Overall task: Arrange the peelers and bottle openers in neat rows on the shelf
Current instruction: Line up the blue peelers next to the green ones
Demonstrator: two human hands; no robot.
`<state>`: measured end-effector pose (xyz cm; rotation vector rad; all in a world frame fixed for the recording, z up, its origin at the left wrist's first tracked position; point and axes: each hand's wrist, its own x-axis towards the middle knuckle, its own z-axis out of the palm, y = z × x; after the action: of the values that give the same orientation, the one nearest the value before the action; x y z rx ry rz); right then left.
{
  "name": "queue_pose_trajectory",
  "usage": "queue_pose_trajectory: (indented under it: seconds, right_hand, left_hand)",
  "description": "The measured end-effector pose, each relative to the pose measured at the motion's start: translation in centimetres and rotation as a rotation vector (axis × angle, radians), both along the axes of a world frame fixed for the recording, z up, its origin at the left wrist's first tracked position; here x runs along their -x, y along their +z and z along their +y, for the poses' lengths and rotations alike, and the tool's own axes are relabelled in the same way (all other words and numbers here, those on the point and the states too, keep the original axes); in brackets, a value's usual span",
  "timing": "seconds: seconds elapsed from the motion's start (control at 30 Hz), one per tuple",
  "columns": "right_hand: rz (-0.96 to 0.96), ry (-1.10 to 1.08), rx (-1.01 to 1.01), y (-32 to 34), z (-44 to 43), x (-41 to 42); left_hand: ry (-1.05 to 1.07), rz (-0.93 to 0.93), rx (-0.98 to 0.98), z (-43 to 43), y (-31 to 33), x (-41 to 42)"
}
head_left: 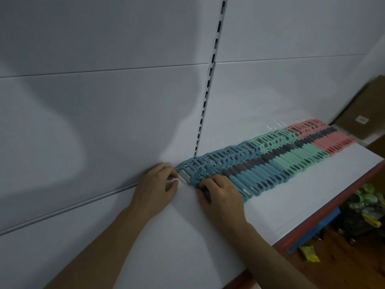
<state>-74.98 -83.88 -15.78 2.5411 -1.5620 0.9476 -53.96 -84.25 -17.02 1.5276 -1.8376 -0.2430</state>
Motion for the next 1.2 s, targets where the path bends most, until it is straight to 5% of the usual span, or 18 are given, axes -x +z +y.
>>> queue_pose_trajectory:
  seconds: [0.8, 1.2]
  right_hand:
    - [-0.086, 0.107, 0.065, -1.1, 0.2, 0.3]
    - [0.071, -0.065, -0.148, 0.4, -0.8, 6.1]
  left_hand:
    - [0.124, -0.207, -0.077, -0.5, -0.5, 2.0]
    - [0.109, -0.216, -0.089, -0.3, -0.3, 2.0]
